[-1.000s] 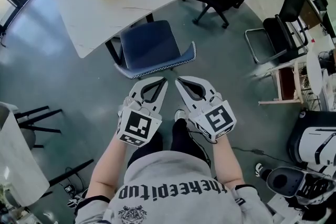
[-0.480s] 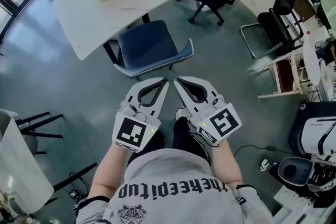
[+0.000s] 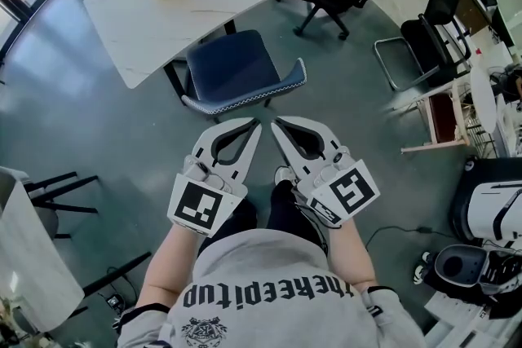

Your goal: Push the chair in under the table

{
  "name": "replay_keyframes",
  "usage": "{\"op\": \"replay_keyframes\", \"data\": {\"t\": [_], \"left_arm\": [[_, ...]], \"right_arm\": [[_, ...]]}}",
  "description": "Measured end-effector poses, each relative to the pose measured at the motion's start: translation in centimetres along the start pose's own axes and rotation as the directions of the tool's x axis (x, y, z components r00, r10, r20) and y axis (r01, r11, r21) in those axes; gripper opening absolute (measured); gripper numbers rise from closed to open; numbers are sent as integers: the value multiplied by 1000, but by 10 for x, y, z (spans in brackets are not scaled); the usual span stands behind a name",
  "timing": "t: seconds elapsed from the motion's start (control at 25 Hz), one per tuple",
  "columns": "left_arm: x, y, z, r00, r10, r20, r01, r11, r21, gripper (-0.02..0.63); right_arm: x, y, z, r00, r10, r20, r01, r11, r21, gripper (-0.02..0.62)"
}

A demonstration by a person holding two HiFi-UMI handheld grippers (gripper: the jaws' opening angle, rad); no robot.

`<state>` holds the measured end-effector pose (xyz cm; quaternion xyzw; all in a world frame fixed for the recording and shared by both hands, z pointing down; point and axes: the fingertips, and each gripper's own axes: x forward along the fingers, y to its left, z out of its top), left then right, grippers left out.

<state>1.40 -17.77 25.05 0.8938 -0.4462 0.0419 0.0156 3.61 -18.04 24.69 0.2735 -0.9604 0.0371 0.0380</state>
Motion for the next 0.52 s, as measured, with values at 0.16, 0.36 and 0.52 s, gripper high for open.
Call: {"op": "replay_keyframes", "data": {"t": [0.16, 0.36, 0.52], "left_arm": [[-7, 4, 3, 1000, -2, 19, 2, 1000, -9, 15], [-16, 7, 7, 999, 4, 40, -4, 1000, -1, 15], [-21, 11, 8, 999, 9, 45, -8, 1000, -10, 15]], "right_arm": [[6, 6, 3, 1000, 1, 4, -1, 1000, -7, 11], [11, 13, 5, 1000, 1, 15, -1, 1000, -7, 11], [16, 19, 7, 1000, 2, 19, -1, 1000, -11, 11]]}}
